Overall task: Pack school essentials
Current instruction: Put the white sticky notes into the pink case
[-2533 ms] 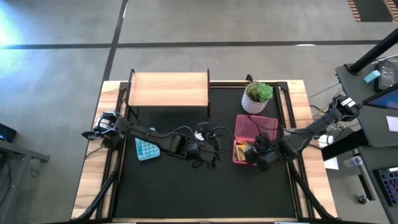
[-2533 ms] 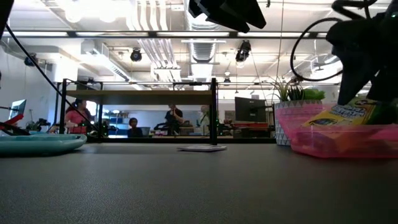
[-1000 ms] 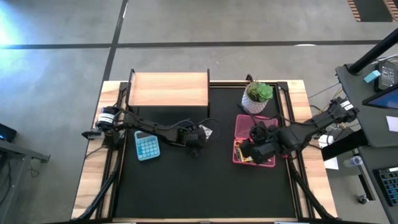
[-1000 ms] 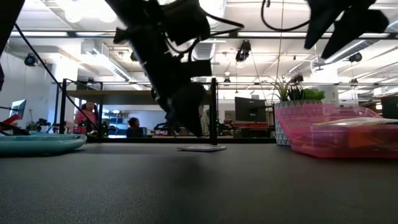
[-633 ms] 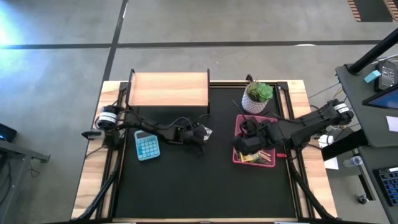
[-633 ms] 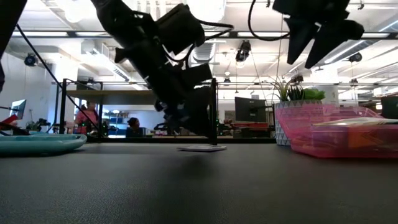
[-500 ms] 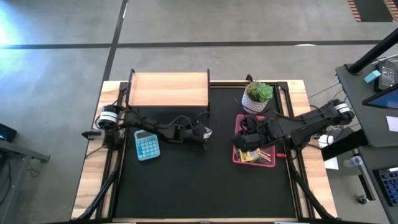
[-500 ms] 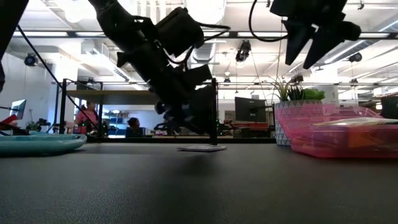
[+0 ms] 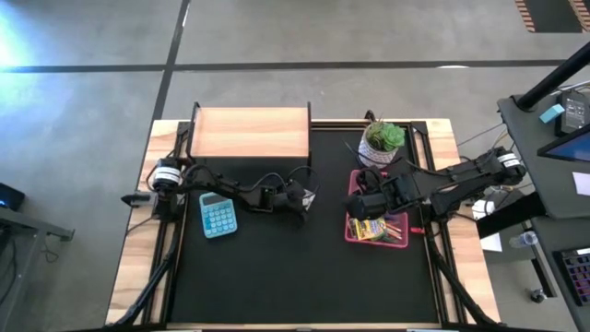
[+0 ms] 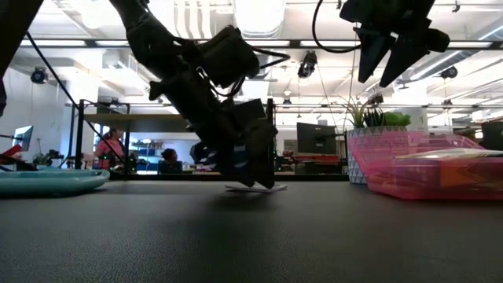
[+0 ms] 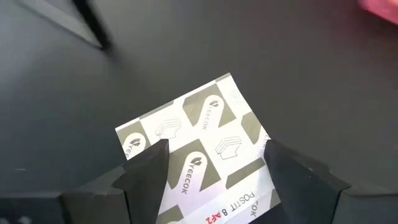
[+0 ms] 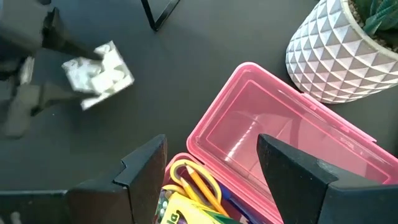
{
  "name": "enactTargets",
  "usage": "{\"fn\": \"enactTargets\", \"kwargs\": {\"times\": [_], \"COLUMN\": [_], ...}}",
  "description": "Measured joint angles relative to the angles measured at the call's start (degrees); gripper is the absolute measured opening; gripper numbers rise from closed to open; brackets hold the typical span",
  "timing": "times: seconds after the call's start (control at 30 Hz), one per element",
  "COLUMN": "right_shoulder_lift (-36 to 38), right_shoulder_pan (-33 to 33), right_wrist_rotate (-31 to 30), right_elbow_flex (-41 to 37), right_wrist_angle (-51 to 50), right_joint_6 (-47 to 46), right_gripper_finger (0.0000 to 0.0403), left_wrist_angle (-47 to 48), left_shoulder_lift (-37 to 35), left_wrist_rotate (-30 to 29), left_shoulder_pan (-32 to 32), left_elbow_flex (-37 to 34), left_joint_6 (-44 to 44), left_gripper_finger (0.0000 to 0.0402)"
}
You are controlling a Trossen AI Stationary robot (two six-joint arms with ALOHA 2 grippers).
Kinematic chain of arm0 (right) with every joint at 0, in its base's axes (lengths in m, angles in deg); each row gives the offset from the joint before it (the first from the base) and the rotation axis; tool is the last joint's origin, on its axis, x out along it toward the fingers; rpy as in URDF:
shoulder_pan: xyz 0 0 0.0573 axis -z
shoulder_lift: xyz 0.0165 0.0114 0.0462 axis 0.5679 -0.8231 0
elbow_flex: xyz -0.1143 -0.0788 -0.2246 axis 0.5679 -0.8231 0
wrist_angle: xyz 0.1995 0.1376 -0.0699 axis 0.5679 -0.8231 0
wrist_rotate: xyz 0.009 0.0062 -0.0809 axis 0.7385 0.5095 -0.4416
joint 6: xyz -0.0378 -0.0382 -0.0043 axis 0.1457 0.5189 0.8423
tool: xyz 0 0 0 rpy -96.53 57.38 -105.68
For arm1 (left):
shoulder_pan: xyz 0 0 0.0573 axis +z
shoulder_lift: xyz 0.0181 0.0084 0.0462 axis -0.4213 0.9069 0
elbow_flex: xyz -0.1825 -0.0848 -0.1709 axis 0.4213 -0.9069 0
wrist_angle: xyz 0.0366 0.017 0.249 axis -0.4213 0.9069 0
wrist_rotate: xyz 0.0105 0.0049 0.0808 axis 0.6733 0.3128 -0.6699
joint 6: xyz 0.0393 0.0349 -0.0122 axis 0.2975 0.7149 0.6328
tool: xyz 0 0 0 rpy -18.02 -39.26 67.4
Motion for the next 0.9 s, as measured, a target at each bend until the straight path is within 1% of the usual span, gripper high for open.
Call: {"fn": "enactTargets", "kwargs": {"times": [0.07, 0.17, 0.27, 0.37, 0.5, 0.67, 0.77, 0.83, 0.9], "right_shoulder_lift": [0.00, 0.00, -0.22, -1.09, -3.79, -8.94, -11.66, -13.14, -14.59], "right_shoulder_pan": [-0.02, -0.02, -0.02, -0.02, -0.02, -0.02, -0.02, -0.02, -0.02], "right_wrist_rotate": [0.02, -0.01, -0.03, -0.04, -0.01, 0.56, 0.57, 0.60, 0.58], "right_elbow_flex": [-0.08, -0.29, -0.71, -1.02, -1.04, -1.04, -1.04, -1.04, -1.04], "right_wrist_angle": [0.28, 1.84, 3.92, 5.22, 7.00, 11.67, 13.58, 15.16, 15.90], "right_joint_6": [-0.02, 0.22, 0.87, 1.25, 2.01, 5.75, 8.16, 10.59, 13.54], "right_gripper_finger": [0.0240, 0.0240, 0.0240, 0.0240, 0.0240, 0.0240, 0.0240, 0.0240, 0.0240], "left_wrist_angle": [0.27, 1.18, 1.60, 2.03, 2.76, 6.53, 11.82, 17.55, 20.46], "left_shoulder_lift": [-0.36, -1.13, -1.38, -1.57, -3.12, -7.58, -10.92, -12.41, -13.50], "left_wrist_rotate": [2.11, 6.89, 10.04, 13.58, 14.54, 14.08, 13.58, 13.33, 13.08], "left_shoulder_pan": [-1.35, -2.91, -4.39, -6.57, -6.94, -6.72, -6.79, -7.16, -7.61], "left_elbow_flex": [0.02, 0.02, 0.02, 0.04, -0.09, -0.42, -0.20, -0.54, -1.07], "left_joint_6": [0.05, 0.02, 0.10, 1.87, 4.02, 6.70, 7.31, 7.32, 7.36], "left_gripper_finger": [0.0250, 0.0251, 0.0251, 0.0251, 0.0250, 0.0250, 0.0250, 0.0250, 0.0251]}}
